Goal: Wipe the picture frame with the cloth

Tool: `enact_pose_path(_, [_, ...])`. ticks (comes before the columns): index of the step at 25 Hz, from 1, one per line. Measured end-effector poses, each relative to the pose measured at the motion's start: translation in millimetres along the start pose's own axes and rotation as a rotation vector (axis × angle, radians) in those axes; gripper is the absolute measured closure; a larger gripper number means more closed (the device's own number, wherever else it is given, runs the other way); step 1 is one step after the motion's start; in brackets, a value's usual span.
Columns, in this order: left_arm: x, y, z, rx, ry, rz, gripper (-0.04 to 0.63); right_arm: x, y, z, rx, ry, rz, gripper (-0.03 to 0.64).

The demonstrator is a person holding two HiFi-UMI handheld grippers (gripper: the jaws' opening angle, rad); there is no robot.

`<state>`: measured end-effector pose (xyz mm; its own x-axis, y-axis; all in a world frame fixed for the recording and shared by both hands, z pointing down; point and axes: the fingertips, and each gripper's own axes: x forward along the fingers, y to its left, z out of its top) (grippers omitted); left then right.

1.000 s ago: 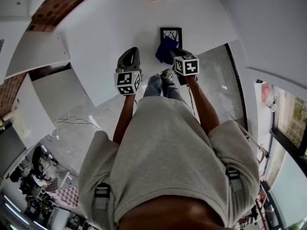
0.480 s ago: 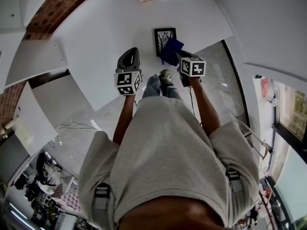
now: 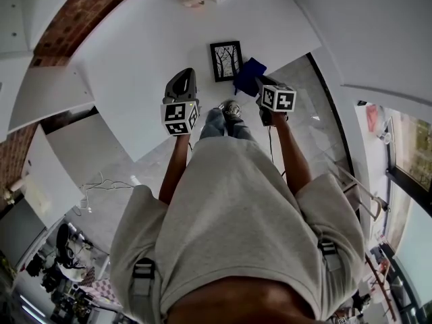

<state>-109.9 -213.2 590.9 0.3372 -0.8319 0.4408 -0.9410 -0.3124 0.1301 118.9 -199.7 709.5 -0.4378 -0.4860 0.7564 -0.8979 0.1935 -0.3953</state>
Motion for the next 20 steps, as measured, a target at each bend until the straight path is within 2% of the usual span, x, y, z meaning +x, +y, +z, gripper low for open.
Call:
enact_pose_path(5, [0,-3,4,0.008,-0.006,-0.006,0.577,-12,-9,-2,-0.03,-0.024,-0.016,0.557])
enact_pose_path(14, [-1,-9,17,0.021,-0.028,-0.015,0.577,-45,9,39,-0.242,-0.182,-0.125,0.557])
enact_pose_path(20, [-7,-6,30,0.026,-0.058,-0.008,0.577,-54,31,69,-0.321,-0.266,-0.123,0.557])
